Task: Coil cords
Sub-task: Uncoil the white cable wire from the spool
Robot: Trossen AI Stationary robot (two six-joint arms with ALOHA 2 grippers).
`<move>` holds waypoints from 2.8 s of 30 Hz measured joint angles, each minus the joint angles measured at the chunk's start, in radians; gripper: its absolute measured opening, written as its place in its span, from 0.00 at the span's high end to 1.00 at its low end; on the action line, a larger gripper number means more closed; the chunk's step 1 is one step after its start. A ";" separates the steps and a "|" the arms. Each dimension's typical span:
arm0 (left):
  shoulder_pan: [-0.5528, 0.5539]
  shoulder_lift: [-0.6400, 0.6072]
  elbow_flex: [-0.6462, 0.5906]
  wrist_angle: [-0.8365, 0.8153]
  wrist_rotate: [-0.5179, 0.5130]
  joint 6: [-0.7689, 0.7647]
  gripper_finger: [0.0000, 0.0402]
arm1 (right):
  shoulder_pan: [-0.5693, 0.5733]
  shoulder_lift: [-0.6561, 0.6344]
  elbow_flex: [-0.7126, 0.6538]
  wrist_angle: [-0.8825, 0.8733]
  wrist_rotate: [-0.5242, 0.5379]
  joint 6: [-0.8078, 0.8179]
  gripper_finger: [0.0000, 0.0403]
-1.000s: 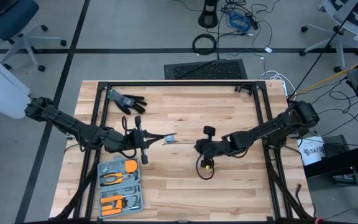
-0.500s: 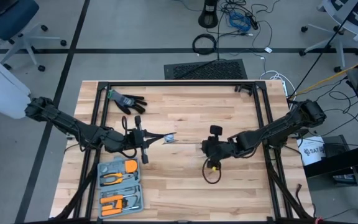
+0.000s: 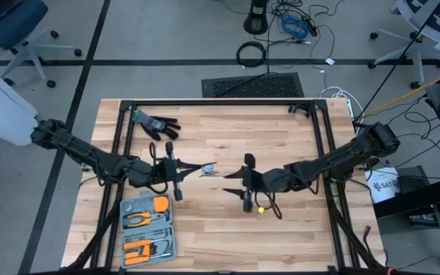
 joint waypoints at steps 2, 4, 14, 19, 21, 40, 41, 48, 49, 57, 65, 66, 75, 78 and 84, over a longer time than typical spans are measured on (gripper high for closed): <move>0.000 0.000 0.000 0.001 0.000 0.000 1.00 | 0.000 0.020 0.000 0.064 0.039 -0.019 0.58; 0.000 0.000 0.000 0.001 0.000 0.000 1.00 | 0.000 0.043 0.000 0.112 0.071 -0.055 0.59; 0.000 0.000 0.000 0.001 0.000 0.000 1.00 | -0.004 0.152 -0.001 0.271 0.125 -0.164 0.69; 0.000 0.000 0.000 0.001 0.000 0.000 1.00 | -0.010 0.181 -0.001 0.308 0.154 -0.166 0.76; 0.000 0.000 0.000 0.001 0.000 0.000 1.00 | -0.009 0.188 -0.001 0.306 0.189 -0.161 0.79; 0.000 0.000 0.000 -0.003 0.001 0.000 1.00 | 0.037 0.188 -0.001 0.282 0.349 -0.279 0.68; 0.000 0.000 0.000 -0.003 0.001 0.000 1.00 | 0.031 0.189 -0.001 0.279 0.342 -0.272 0.67; 0.000 0.001 0.000 -0.002 0.002 -0.002 1.00 | -0.007 0.231 -0.001 0.280 0.272 -0.214 0.70; 0.000 0.001 0.000 -0.002 0.002 -0.002 1.00 | -0.009 0.235 -0.001 0.278 0.272 -0.215 0.72; 0.000 0.001 0.000 -0.011 0.002 -0.001 1.00 | -0.006 0.237 -0.001 0.268 0.274 -0.225 0.91; 0.000 0.001 0.000 -0.052 0.002 -0.001 1.00 | 0.019 0.217 -0.001 0.137 0.342 -0.190 0.99; 0.000 0.001 0.000 -0.058 0.002 -0.001 1.00 | 0.027 0.209 -0.001 0.106 0.356 -0.179 0.99; 0.000 0.001 0.000 -0.115 0.003 0.000 1.00 | 0.088 0.082 -0.001 -0.056 0.464 -0.105 1.00; 0.000 0.001 0.000 -0.116 0.003 0.000 1.00 | 0.099 0.045 -0.001 -0.022 0.462 -0.106 1.00; 0.000 0.031 0.001 -0.093 0.002 0.000 1.00 | 0.094 0.041 -0.001 0.218 0.299 -0.110 1.00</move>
